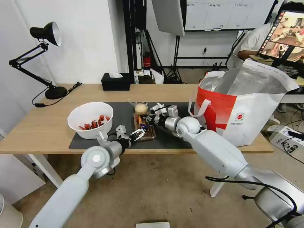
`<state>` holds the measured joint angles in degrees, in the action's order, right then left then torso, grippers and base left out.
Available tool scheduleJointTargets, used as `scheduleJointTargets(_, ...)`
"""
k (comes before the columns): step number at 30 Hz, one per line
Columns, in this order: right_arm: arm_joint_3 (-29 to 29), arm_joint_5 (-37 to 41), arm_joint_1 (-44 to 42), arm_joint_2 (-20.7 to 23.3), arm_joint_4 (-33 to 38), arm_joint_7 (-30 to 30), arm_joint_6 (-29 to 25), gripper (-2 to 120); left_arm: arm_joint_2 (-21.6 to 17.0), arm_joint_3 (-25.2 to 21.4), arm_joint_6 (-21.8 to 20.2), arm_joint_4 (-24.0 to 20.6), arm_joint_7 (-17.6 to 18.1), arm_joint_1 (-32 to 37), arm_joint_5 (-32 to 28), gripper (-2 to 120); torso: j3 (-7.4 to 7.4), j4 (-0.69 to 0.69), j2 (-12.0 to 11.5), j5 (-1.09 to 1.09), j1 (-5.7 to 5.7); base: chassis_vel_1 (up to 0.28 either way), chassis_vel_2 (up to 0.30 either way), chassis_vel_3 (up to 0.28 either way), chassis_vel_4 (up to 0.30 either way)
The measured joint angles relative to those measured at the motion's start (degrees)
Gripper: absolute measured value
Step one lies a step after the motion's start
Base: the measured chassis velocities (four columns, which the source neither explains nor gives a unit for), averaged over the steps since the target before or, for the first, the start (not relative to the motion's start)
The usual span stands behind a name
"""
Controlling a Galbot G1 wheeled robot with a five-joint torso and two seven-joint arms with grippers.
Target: Pick up the trash from the table and place it into the takeout bag.
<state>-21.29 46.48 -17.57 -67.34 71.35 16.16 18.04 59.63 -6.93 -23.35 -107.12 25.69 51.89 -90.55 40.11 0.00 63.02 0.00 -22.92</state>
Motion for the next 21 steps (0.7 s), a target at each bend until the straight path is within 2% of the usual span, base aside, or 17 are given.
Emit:
scheduleJointTargets(2,0.0,0.0,0.0,-0.1,0.2,-0.1,0.0,0,-0.1,-0.1,0.3,0.1,0.0,0.1,0.0,60,0.0,0.0,0.0,0.0,0.0,0.0,0.0,0.0,0.0)
scheduleJointTargets(3,0.0,0.0,0.0,-0.1,0.2,-0.1,0.0,0,-0.1,-0.1,0.3,0.1,0.0,0.1,0.0,60,0.0,0.0,0.0,0.0,0.0,0.0,0.0,0.0,0.0)
scheduleJointTargets(5,0.0,0.0,-0.1,-0.1,0.5,-0.1,0.1,0,-0.2,-0.2,0.4,0.1,0.0,0.4,0.1,50,0.0,0.01,0.0,0.0,0.0,0.0,0.0,0.0,0.0)
scheduleJointTargets(6,0.0,0.0,-0.1,-0.1,0.5,-0.1,0.1,0,-0.2,-0.2,0.4,0.1,0.0,0.4,0.1,50,0.0,0.01,0.0,0.0,0.0,0.0,0.0,0.0,0.0)
scheduleJointTargets(8,0.0,0.0,-0.2,0.1,0.9,-0.1,0.2,0,-0.2,-0.3,0.5,0.1,0.0,0.7,0.2,41,0.0,0.01,0.0,0.0,0.0,0.0,0.0,0.0,0.0)
scheduleJointTargets(9,0.0,0.0,-0.2,0.1,0.9,-0.1,0.2,0,-0.2,-0.3,0.5,0.1,0.0,0.7,0.2,41,0.0,0.01,0.0,0.0,0.0,0.0,0.0,0.0,0.0)
scheduleJointTargets(11,0.0,0.0,-0.3,0.3,1.1,-0.2,0.2,0,-0.2,-0.2,1.0,0.3,0.0,0.9,0.5,30,0.0,0.0,0.0,0.0,0.0,0.0,0.0,0.0,0.0)
scheduleJointTargets(13,0.0,0.0,-0.4,0.3,1.2,-0.2,0.2,0,-0.2,-0.2,1.0,0.3,0.0,0.9,0.5,28,0.0,0.0,0.0,0.0,0.0,0.0,0.0,0.0,0.0)
scheduleJointTargets(14,0.0,0.0,-0.5,0.5,1.5,-0.2,0.2,0,-0.2,-0.2,1.2,0.4,0.0,1.1,0.5,19,0.0,0.01,0.0,0.0,0.0,0.0,0.0,0.0,0.0)
scheduleJointTargets(15,0.0,0.0,-0.5,0.7,1.8,-0.2,0.2,0,-0.1,-0.2,1.3,0.4,0.0,1.1,0.5,17,0.0,0.01,0.0,0.0,0.0,0.0,0.0,0.0,0.0)
scheduleJointTargets(16,0.1,0.1,-0.6,0.9,2.1,-0.2,0.2,0,-0.1,-0.1,1.4,0.4,0.0,1.1,0.6,10,0.0,0.01,0.0,0.0,0.0,0.0,0.0,0.0,0.0)
scheduleJointTargets(17,0.1,0.1,-0.6,0.9,2.1,-0.2,0.2,0,-0.1,-0.1,1.4,0.4,0.0,1.1,0.6,10,0.0,0.01,0.0,0.0,0.0,0.0,0.0,0.0,0.0)
scheduleJointTargets(19,0.4,0.2,-0.8,1.2,2.8,-0.2,0.2,0,-0.1,-0.1,1.6,0.3,0.0,1.0,0.6,1,0.0,0.01,0.0,0.0,0.0,0.0,0.0,0.0,0.0)
scheduleJointTargets(21,0.7,0.3,-0.9,1.5,3.4,-0.3,0.2,0,-0.1,-0.1,1.7,0.1,0.0,1.0,0.6,0,0.0,0.01,0.0,0.0,0.0,0.0,0.0,0.0,0.0)
